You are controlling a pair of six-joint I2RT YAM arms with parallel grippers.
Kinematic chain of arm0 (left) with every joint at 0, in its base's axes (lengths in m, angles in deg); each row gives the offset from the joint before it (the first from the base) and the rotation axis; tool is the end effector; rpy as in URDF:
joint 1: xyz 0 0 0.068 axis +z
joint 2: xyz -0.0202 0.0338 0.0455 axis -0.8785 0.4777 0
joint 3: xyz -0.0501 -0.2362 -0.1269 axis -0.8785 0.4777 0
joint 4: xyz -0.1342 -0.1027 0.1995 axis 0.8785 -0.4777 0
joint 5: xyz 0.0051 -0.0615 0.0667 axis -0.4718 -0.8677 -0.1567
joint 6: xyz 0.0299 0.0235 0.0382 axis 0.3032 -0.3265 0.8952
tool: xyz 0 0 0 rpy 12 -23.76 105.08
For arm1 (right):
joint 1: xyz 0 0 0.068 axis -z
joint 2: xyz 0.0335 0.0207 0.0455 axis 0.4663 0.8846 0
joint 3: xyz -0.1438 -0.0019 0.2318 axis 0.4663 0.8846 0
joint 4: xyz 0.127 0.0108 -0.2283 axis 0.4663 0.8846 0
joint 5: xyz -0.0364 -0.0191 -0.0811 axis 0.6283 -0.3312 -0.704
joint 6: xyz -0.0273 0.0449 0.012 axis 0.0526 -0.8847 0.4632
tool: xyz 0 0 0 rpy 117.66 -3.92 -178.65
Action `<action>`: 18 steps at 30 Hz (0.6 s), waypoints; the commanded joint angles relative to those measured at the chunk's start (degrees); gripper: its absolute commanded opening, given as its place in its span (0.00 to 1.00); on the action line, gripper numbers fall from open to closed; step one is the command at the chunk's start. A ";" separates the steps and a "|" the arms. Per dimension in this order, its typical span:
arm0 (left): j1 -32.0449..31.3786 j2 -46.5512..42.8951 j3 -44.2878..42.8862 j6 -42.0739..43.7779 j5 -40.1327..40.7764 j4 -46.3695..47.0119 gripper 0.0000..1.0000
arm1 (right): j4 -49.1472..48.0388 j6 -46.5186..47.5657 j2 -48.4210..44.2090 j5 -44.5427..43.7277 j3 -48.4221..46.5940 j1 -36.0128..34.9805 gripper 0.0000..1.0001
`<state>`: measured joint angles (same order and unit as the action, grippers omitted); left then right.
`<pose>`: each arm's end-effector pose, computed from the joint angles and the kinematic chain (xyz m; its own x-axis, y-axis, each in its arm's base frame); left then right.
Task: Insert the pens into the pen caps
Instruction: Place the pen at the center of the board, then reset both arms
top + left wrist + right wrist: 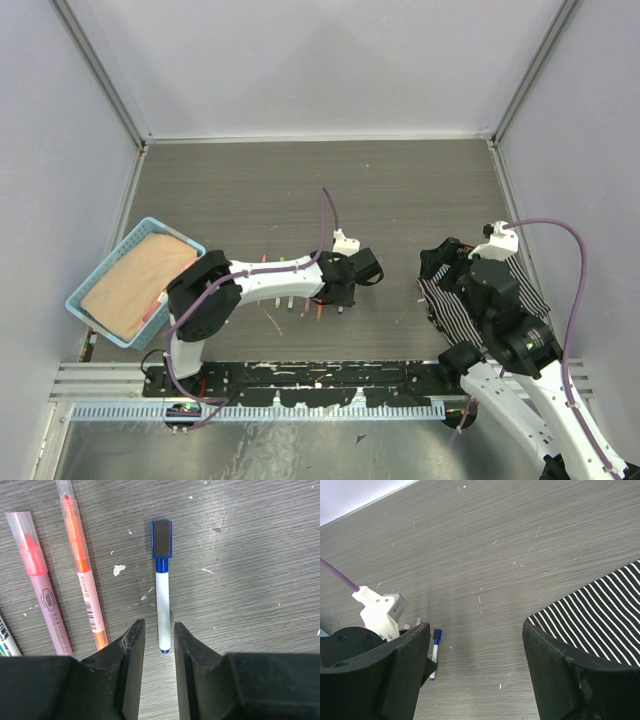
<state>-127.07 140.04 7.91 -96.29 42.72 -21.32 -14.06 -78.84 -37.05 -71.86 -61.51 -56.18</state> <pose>0.1706 -0.3498 0.1707 -0.8899 0.1414 -0.4337 0.1994 0.9757 -0.0908 0.0841 0.0301 0.3223 -0.3494 0.3467 -0.8705 0.0604 0.9354 0.3483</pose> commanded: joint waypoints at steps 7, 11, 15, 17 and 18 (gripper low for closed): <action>0.30 -17.63 5.72 10.66 3.57 11.33 0.48 | -5.71 3.40 -2.98 4.18 -0.22 0.10 1.00; 1.10 -27.15 8.30 17.90 9.73 12.10 0.60 | -6.56 4.27 -3.36 4.68 -0.66 0.07 1.00; 4.58 -36.65 11.53 20.71 14.54 9.32 0.69 | -8.25 5.02 -5.28 5.29 -0.21 0.07 1.00; 8.11 -42.82 14.87 20.77 13.91 8.86 0.73 | -8.75 5.25 -6.50 4.83 0.07 0.08 1.00; 9.95 -45.91 16.76 20.92 13.77 8.69 0.76 | -9.05 5.53 -7.12 4.62 0.23 0.07 1.00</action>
<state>-122.18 101.66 19.17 -78.62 52.58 -11.09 -18.17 -75.06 -41.79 -67.40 -61.18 -56.18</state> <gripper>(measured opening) 0.725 0.998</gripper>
